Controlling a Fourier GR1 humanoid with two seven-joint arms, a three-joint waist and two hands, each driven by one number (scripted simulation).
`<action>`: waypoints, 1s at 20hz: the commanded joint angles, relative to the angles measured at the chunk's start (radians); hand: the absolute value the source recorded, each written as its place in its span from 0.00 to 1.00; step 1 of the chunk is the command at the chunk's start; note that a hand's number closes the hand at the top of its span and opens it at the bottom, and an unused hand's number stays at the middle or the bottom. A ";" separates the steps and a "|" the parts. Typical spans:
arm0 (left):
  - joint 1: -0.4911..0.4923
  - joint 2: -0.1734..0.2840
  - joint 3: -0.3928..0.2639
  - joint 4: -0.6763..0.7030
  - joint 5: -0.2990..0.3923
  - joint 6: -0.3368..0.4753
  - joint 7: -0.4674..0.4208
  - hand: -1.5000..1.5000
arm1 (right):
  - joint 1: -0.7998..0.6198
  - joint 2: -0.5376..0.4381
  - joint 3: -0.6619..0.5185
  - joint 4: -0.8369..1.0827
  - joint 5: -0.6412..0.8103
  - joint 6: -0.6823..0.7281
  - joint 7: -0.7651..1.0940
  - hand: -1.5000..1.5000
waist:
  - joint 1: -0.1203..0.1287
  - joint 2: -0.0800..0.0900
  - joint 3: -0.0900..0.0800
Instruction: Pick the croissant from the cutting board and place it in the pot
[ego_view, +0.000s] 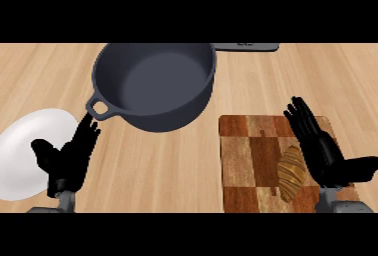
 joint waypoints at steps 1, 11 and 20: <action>-0.012 0.008 0.002 0.016 -0.047 0.025 0.009 0.50 | -0.045 0.012 -0.001 -0.004 0.087 -0.113 0.072 1.00 | -0.010 -0.019 0.023; 0.017 0.253 0.091 0.090 -0.150 0.007 0.072 0.50 | 0.076 -0.019 -0.226 0.029 0.609 -0.820 0.077 0.00 | -0.052 -0.016 0.018; -0.056 0.255 0.069 0.104 -0.161 -0.020 0.147 0.50 | 0.216 0.187 -0.047 -0.060 1.209 -0.850 0.428 0.00 | -0.027 -0.016 0.014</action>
